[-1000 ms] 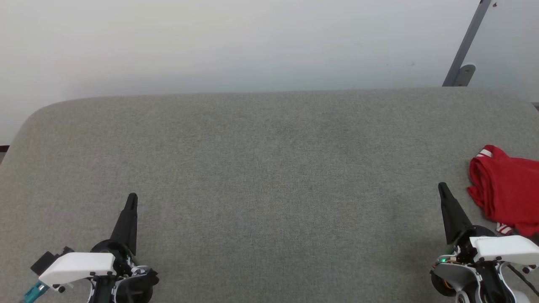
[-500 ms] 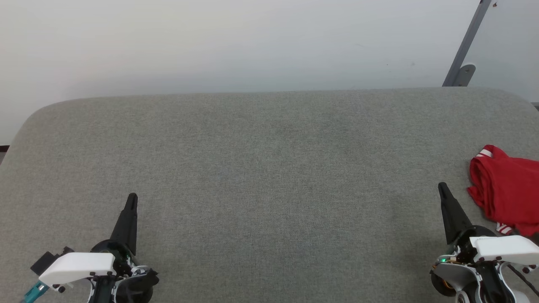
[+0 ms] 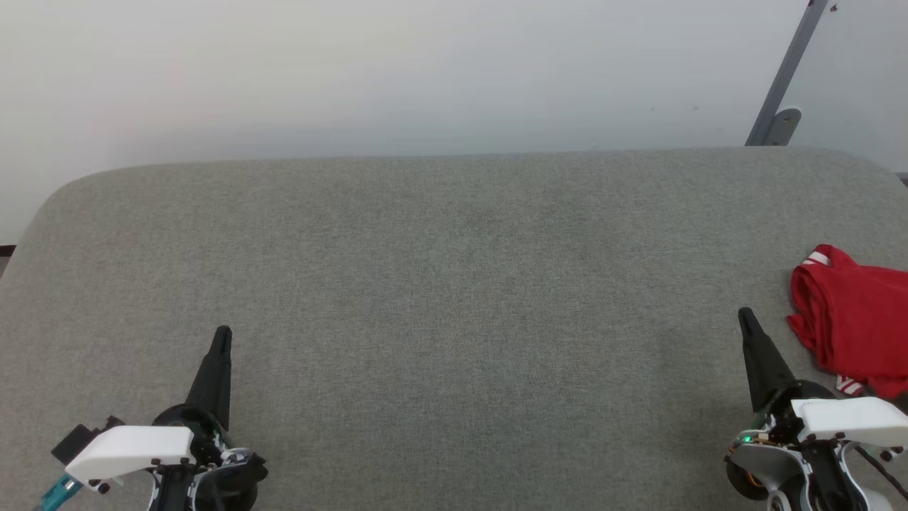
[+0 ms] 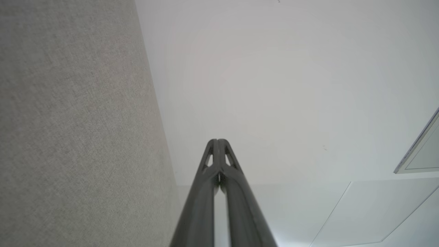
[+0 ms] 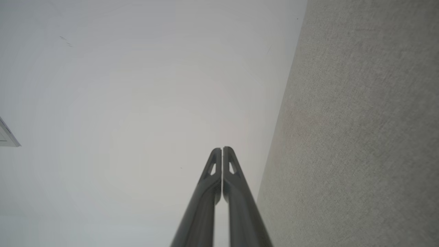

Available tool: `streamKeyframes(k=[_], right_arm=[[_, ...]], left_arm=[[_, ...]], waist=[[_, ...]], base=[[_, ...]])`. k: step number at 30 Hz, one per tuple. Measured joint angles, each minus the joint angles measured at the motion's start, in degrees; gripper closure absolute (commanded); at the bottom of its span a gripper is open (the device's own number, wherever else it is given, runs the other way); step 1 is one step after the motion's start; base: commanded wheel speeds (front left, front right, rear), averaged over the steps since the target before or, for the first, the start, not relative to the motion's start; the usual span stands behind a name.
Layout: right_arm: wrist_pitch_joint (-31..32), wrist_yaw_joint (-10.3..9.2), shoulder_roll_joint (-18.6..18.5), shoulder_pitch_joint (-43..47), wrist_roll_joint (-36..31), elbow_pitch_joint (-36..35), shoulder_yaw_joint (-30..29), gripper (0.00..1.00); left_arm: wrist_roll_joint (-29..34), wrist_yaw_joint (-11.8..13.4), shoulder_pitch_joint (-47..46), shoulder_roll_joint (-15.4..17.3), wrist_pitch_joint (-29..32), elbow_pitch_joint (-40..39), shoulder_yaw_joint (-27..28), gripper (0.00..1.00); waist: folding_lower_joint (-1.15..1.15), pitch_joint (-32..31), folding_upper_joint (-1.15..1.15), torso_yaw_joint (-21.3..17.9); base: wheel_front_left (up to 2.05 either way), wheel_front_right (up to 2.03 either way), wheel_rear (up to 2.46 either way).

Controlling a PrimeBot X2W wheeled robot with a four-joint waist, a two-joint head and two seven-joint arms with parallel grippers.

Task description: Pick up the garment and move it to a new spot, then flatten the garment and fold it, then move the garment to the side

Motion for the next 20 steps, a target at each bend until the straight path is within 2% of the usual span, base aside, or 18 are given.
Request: streamKeyframes(k=[20], right_arm=[[0.0, 0.00, 0.0, 0.0, 0.0, 0.0, 0.0, 1.00]], left_arm=[[0.0, 0.0, 0.0, 0.0, 0.2, 0.0, 0.0, 1.00]], waist=[[0.00, 0.0, 0.00, 0.0]], base=[[0.00, 0.00, 0.00]])
